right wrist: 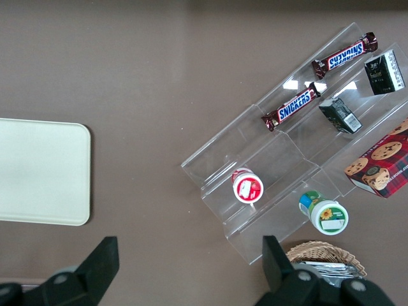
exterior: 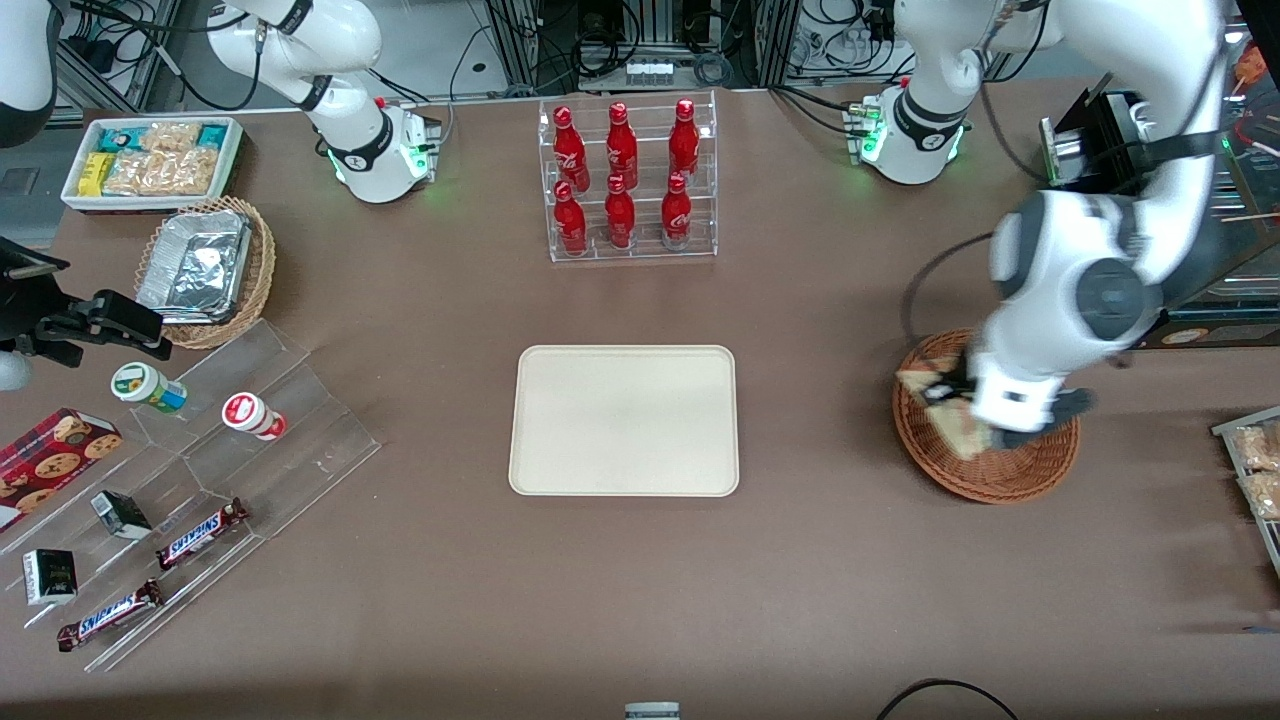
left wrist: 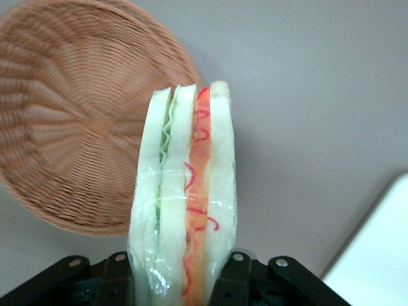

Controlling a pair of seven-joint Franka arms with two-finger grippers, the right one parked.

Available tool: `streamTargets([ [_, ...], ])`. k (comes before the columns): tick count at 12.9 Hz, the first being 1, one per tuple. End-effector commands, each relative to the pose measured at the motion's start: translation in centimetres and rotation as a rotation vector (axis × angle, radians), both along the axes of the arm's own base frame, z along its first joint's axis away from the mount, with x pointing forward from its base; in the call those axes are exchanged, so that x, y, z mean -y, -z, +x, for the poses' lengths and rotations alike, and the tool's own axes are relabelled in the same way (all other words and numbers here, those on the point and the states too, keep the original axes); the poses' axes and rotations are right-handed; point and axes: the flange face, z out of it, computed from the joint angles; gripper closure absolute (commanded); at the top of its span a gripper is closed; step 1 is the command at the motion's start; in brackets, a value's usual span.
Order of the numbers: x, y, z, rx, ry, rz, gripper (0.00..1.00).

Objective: Place sandwich from basket to tray
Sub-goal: 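Carry the sandwich with the left gripper over the cream tray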

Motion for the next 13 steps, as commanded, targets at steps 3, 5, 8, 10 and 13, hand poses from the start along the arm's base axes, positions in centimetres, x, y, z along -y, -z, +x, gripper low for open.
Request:
streamTargets([
  [3,10.8,3.5,-0.3,-0.026,0.201,0.000,0.62],
  [5,16.1,5.1,-0.7,-0.033,0.263,-0.020,0.60],
  [8,21.5,8.0,-2.2,-0.040,0.336,-0.034,0.60],
  [10,23.9,10.5,-2.5,0.013,0.364,-0.068,0.60],
  [13,26.4,12.4,-3.6,0.049,0.410,-0.082,0.59],
])
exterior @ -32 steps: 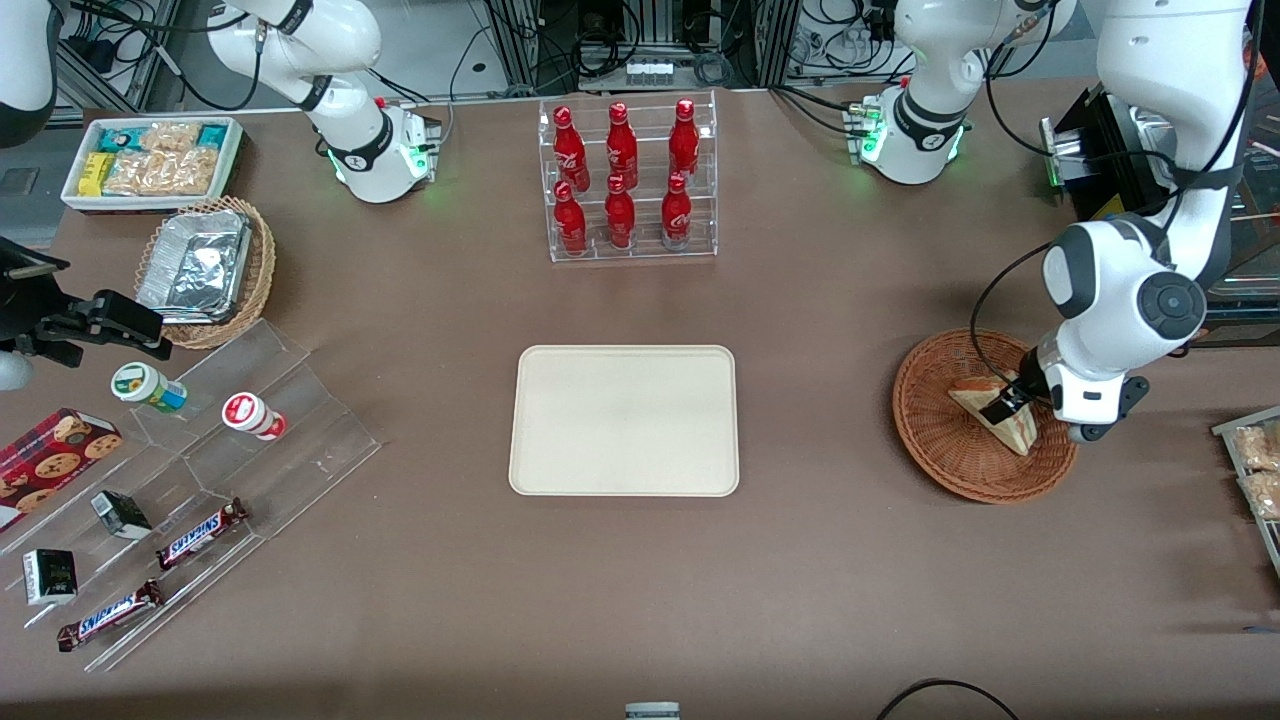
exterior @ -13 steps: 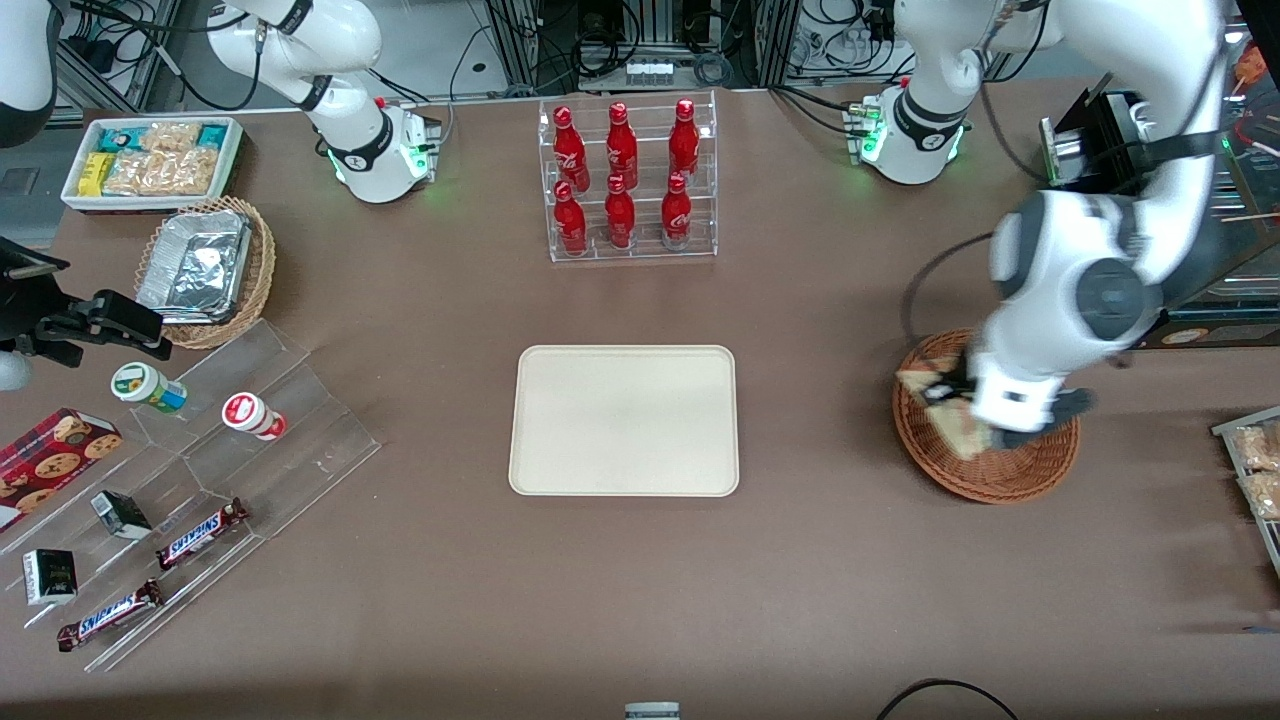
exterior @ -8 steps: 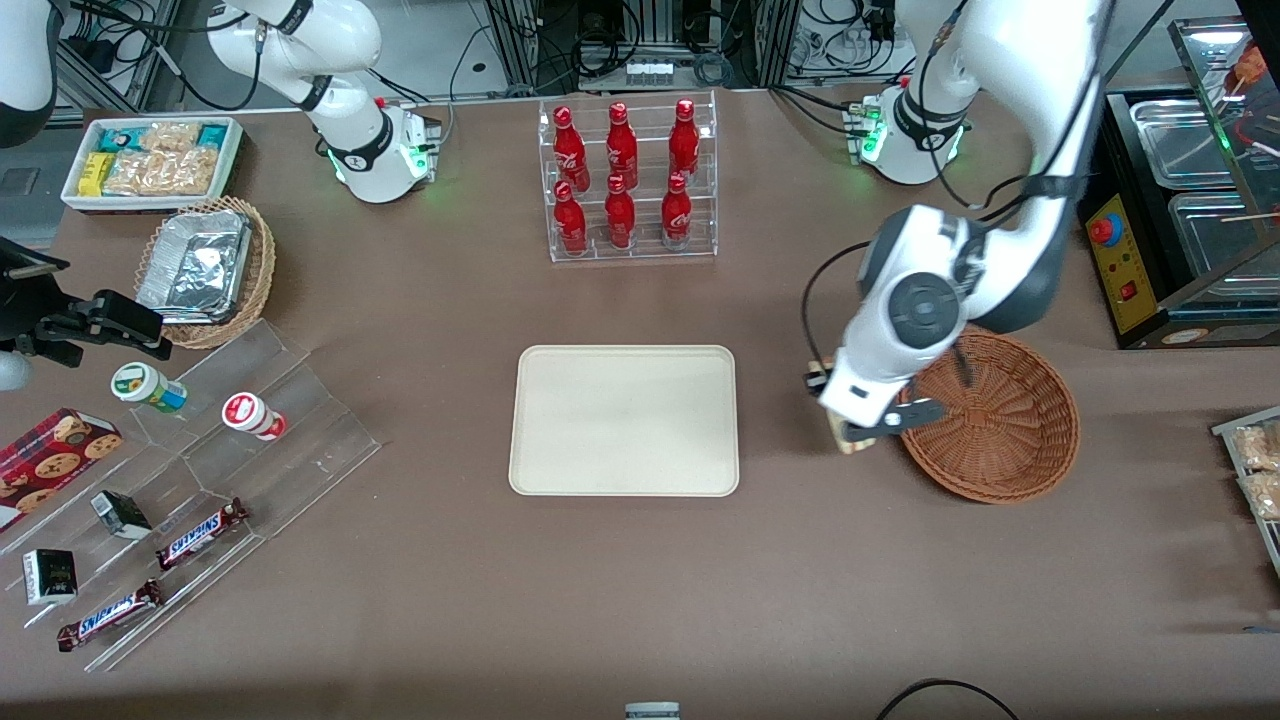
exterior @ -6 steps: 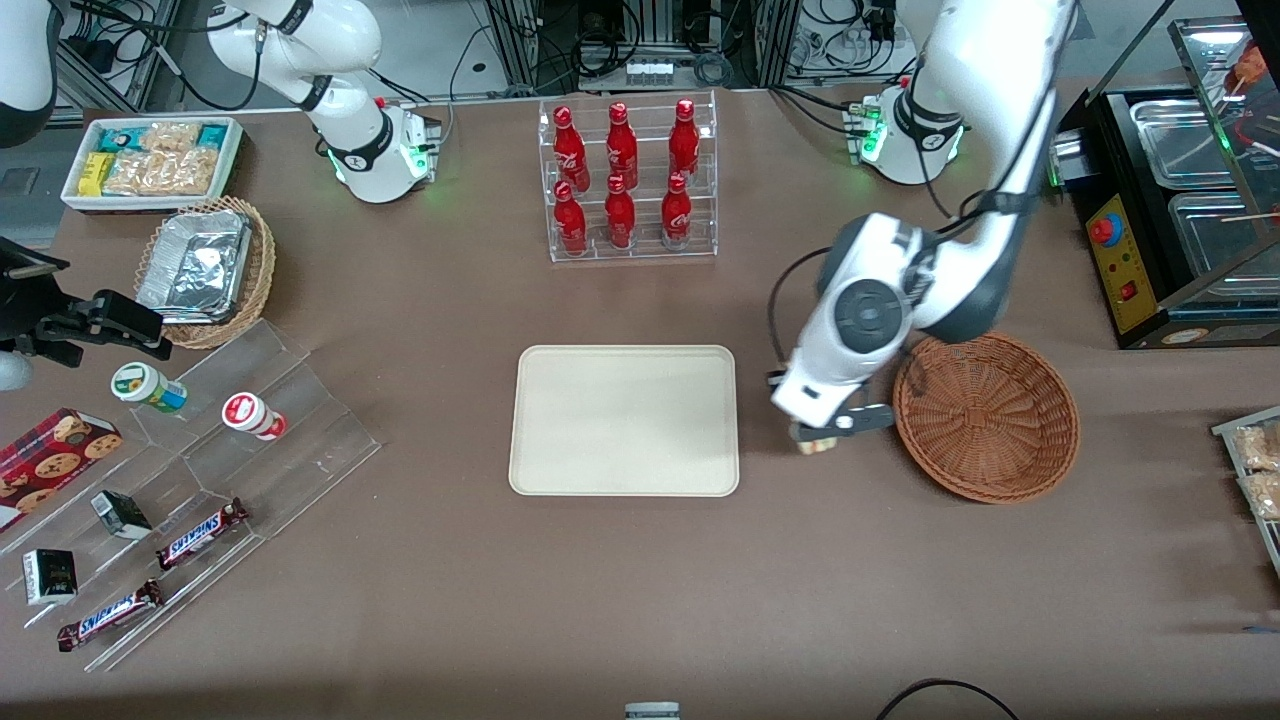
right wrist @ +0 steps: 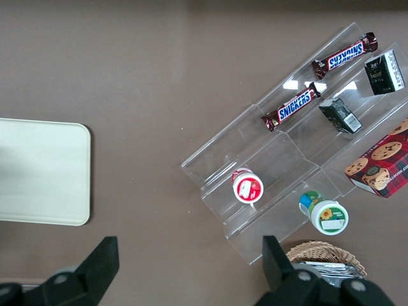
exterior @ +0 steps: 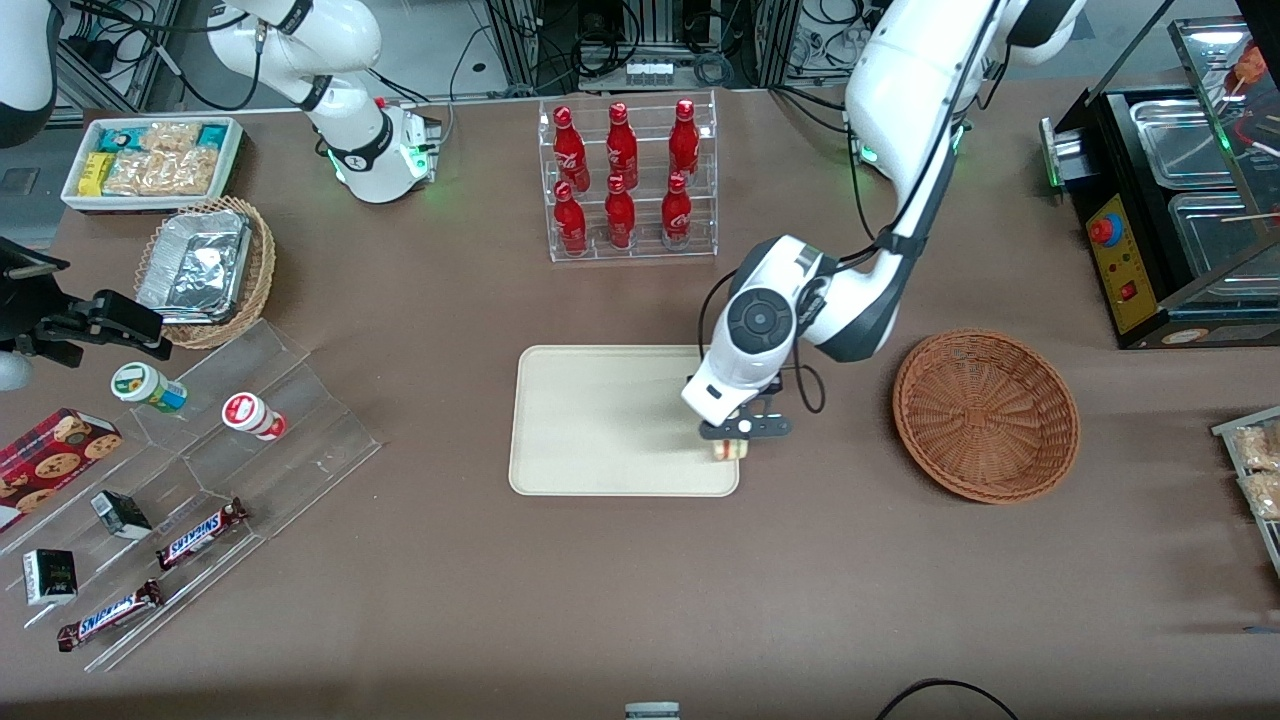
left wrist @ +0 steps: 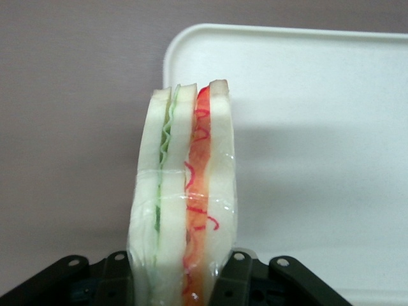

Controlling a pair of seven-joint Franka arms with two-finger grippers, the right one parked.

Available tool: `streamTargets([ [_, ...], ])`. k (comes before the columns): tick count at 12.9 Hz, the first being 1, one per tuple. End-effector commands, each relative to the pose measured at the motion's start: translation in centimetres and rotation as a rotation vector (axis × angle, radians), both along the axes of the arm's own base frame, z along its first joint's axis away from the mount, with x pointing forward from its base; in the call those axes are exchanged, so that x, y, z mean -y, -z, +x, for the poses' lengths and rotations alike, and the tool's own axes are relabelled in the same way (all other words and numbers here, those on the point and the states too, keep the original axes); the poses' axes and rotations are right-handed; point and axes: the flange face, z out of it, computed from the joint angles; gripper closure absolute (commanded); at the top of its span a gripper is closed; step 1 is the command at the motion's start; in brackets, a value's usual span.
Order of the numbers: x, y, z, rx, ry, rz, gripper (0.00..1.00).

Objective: Place sandwich from basket to tray
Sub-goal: 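Carry the sandwich with the left gripper over the cream tray, then lower the sandwich onto the tray and open the left gripper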

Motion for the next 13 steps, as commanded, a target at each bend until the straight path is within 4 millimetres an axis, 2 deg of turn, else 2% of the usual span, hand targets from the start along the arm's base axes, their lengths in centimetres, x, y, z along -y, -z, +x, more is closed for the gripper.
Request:
streamTargets([
  [1,2.6,0.0,0.1,0.023,0.059,-0.022,0.59],
  [3,5.0,1.0,-0.5,0.021,0.081,-0.029,0.59],
  [4,5.5,1.6,-0.5,0.019,0.084,-0.029,0.58],
  [6,5.7,2.7,-0.6,0.010,0.066,-0.023,0.58],
  [9,5.7,3.2,-0.6,0.005,0.053,-0.018,0.55],
  [10,5.6,3.7,-0.7,-0.001,0.050,-0.013,0.49],
  [12,5.6,3.6,-0.7,0.001,0.036,-0.012,0.23],
  [13,5.4,3.1,-0.4,0.004,0.033,-0.015,0.06],
])
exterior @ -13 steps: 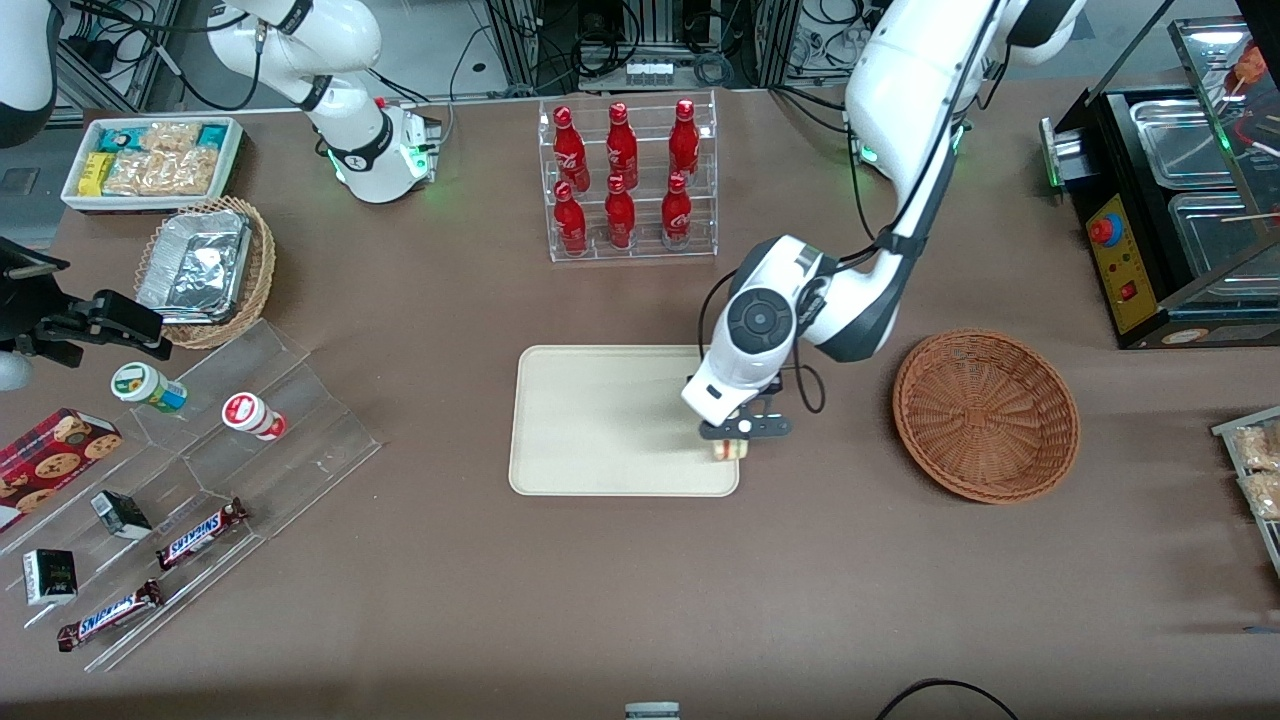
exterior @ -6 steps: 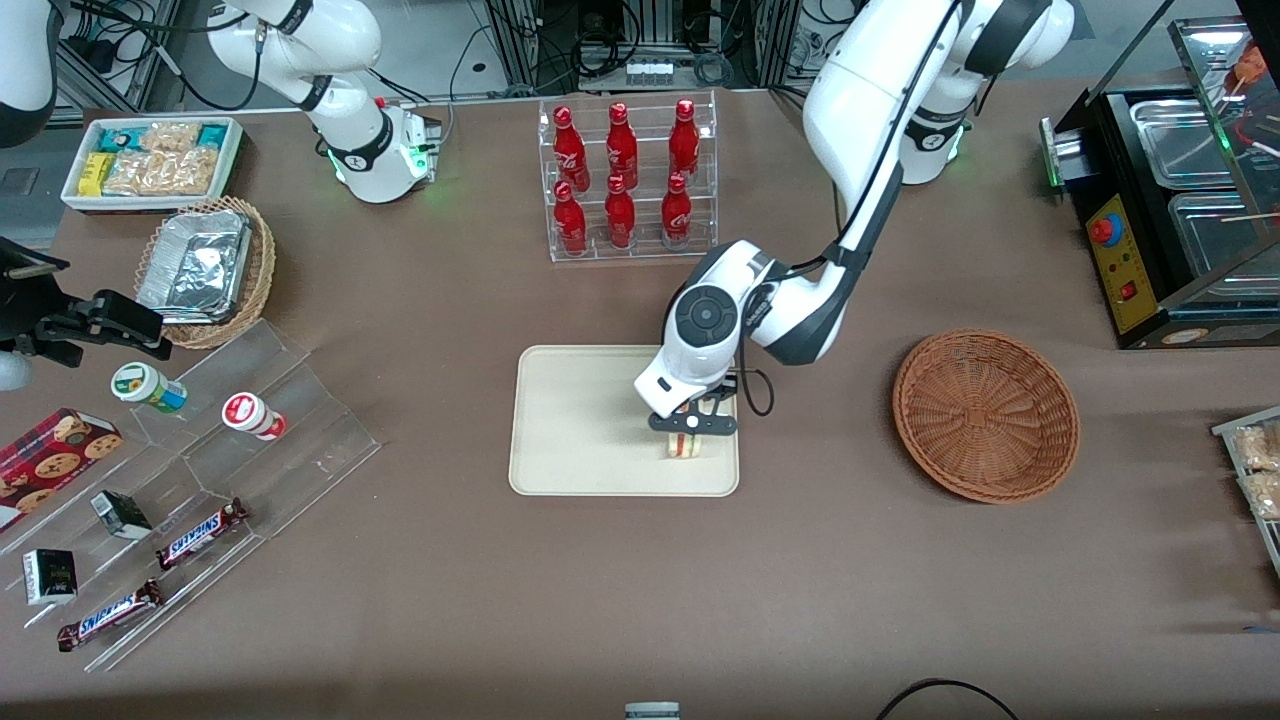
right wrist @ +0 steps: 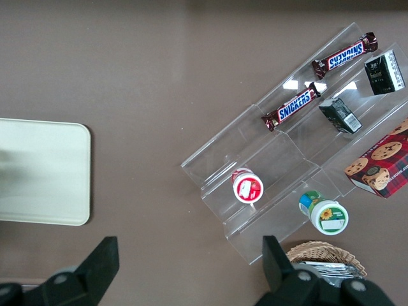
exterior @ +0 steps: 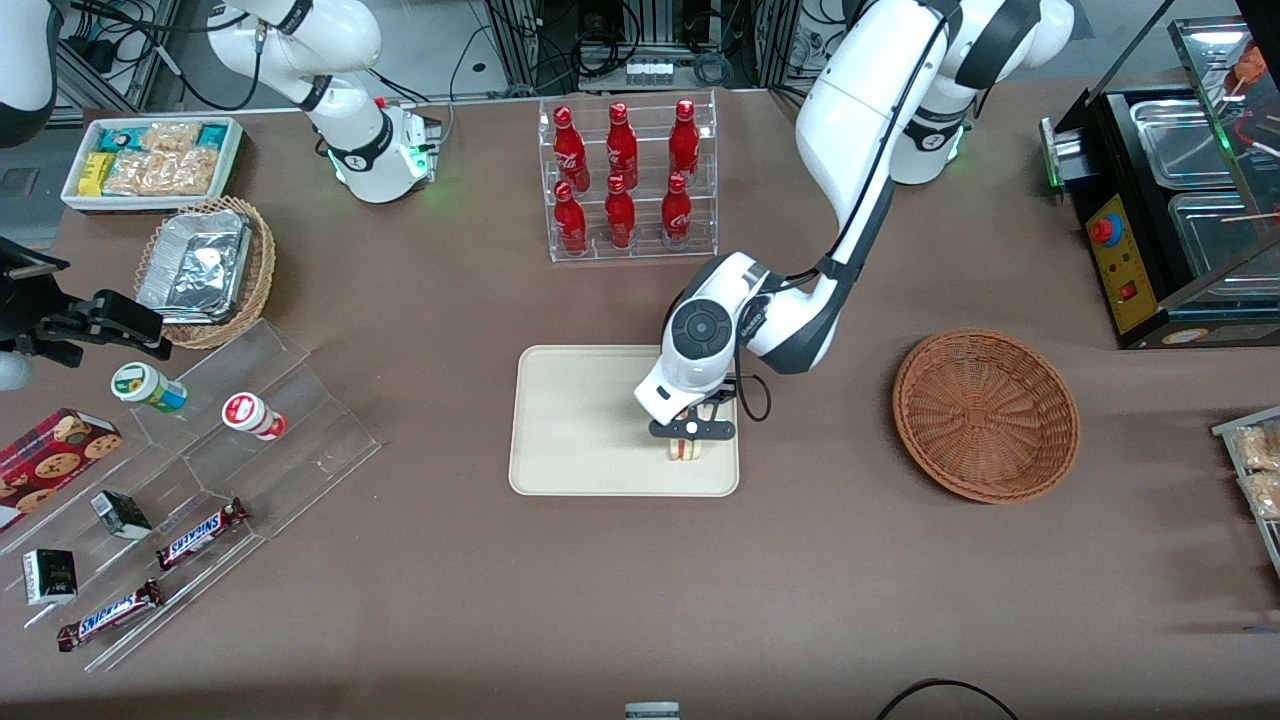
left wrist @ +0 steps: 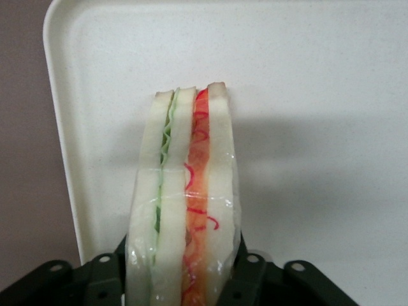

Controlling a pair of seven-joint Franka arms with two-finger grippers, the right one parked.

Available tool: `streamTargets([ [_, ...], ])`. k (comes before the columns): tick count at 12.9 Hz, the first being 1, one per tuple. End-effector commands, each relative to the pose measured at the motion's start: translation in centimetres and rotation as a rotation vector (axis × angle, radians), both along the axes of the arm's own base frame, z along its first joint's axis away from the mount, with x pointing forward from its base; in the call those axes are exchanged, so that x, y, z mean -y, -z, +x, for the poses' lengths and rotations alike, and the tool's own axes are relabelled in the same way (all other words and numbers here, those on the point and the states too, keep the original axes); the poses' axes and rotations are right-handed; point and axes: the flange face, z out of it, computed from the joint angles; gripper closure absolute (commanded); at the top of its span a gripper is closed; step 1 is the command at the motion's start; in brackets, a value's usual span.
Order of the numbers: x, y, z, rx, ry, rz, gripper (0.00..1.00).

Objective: Place sandwich from basket to tray

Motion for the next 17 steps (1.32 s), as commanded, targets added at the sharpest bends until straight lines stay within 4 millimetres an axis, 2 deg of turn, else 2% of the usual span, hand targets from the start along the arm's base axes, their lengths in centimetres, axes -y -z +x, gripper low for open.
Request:
streamTargets([
  [1,0.3,-2.2,0.9,0.021,-0.026,-0.020,0.00],
  [2,-0.1,-3.5,1.0,0.025,-0.033,-0.022,0.00],
  [4,-1.4,-8.8,0.9,0.008,-0.087,-0.005,0.00],
  [6,-5.6,-14.1,2.2,-0.025,-0.141,0.022,0.00],
  [8,-10.1,-17.8,3.4,-0.006,-0.193,0.006,0.00],
  [9,-12.7,-19.6,3.7,0.009,-0.204,-0.006,0.00],
  [12,-21.3,-22.8,3.6,0.023,-0.170,-0.018,0.00],
  [16,-35.2,-27.8,2.7,-0.004,-0.158,-0.003,0.00],
  [17,-37.9,-29.0,2.4,0.008,-0.177,-0.007,0.00],
])
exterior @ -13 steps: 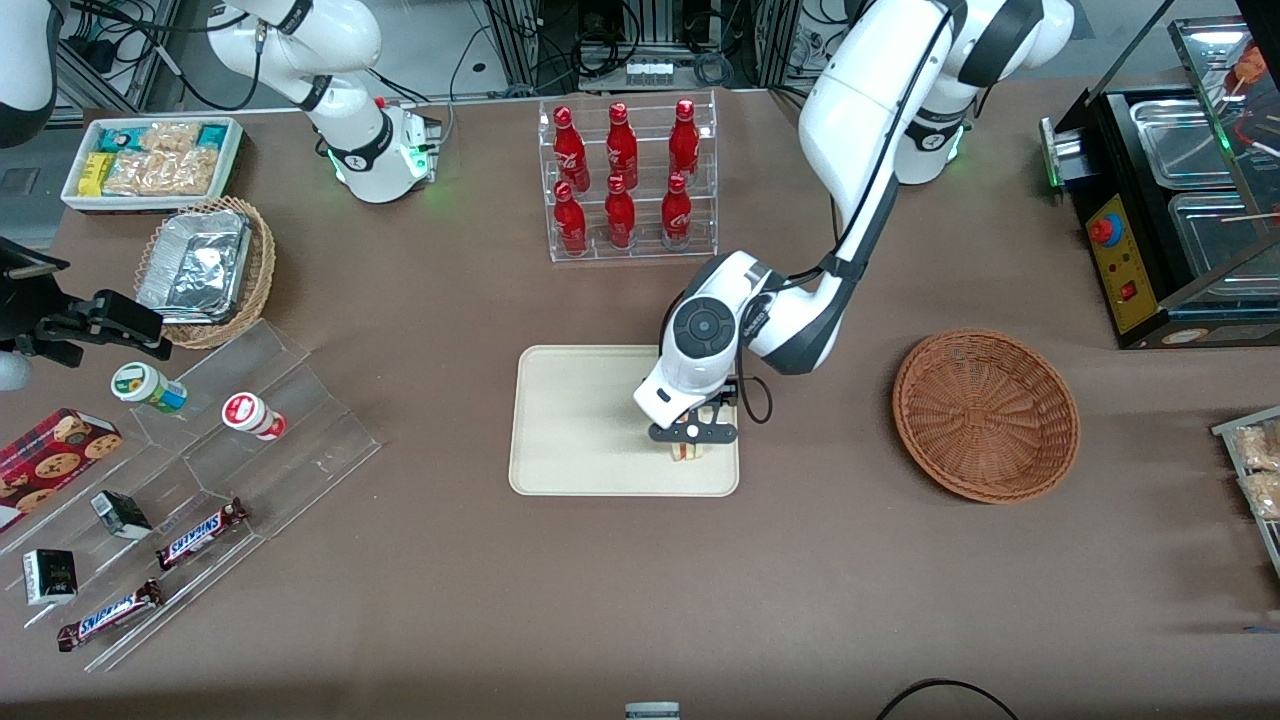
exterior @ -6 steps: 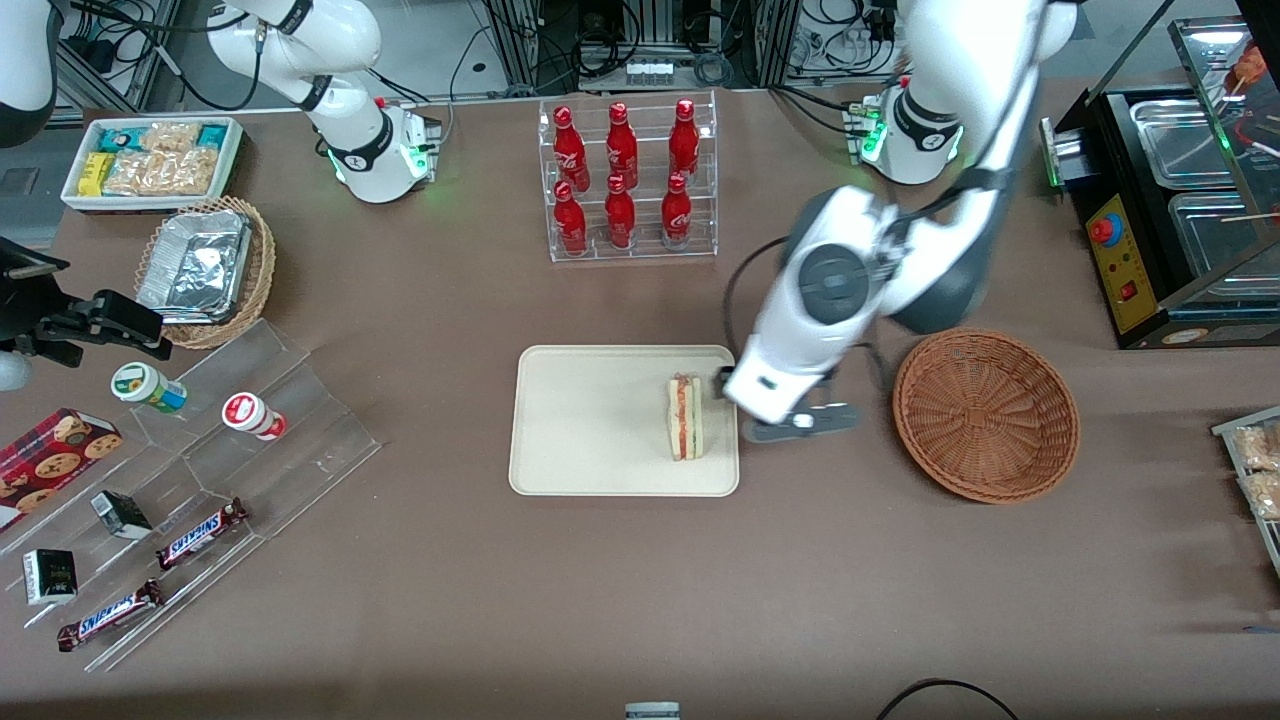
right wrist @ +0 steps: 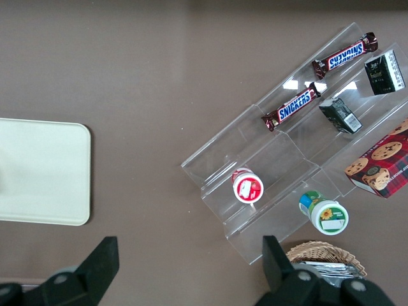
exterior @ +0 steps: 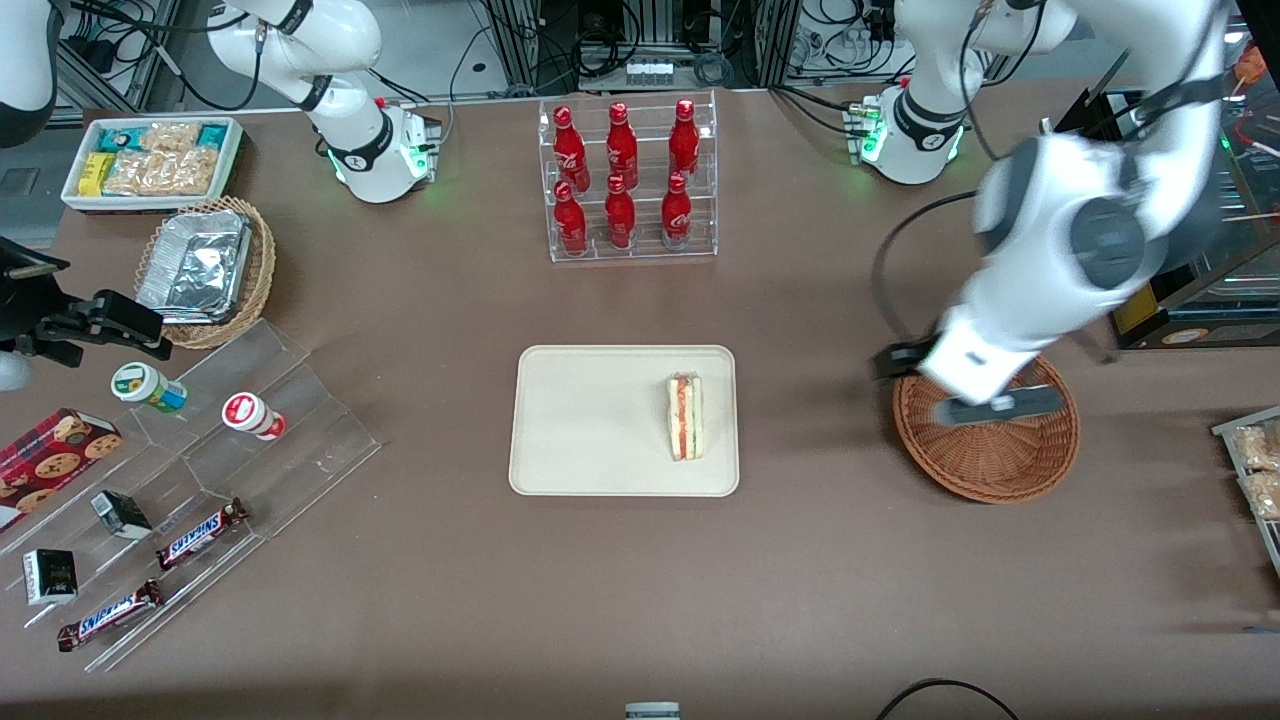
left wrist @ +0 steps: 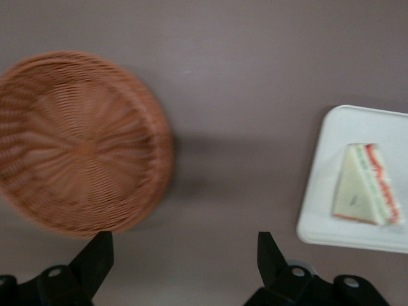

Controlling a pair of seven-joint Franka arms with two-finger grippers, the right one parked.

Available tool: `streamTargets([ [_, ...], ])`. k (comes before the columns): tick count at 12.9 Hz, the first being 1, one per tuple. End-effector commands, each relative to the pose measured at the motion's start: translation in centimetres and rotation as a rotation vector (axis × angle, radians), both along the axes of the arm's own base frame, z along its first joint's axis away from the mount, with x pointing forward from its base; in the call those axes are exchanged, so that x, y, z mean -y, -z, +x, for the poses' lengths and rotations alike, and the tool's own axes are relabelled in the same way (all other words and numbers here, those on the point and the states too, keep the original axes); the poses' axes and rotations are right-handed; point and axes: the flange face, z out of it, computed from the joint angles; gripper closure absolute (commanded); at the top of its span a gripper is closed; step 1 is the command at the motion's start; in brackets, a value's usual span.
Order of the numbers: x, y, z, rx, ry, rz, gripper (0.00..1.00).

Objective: Place sandwich from basket to tray

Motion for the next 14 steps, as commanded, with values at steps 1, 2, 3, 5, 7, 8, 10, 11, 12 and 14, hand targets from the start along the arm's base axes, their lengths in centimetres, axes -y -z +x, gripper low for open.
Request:
streamTargets([
  [1,-6.4,-3.7,-2.6,0.036,0.010,-0.004,0.00],
  [2,-8.6,-4.2,-3.4,0.039,0.007,-0.005,0.00],
  [3,-10.7,-5.1,-4.0,0.057,-0.010,-0.006,0.00],
  [5,-12.6,-7.2,-4.9,0.090,0.014,-0.005,0.00],
  [7,-13.5,-8.8,-5.5,0.104,0.025,-0.001,0.00],
  [8,-13.4,-9.9,-5.3,0.114,0.044,0.032,0.00],
  [10,-12.7,-11.0,-5.2,0.090,0.085,0.095,0.00],
  [11,-12.6,-11.6,-5.0,0.101,0.084,0.094,0.00],
  [12,-12.6,-12.1,-5.0,0.101,0.082,0.090,0.00],
  [14,-12.6,-12.7,-5.3,0.077,0.083,0.084,0.00],
])
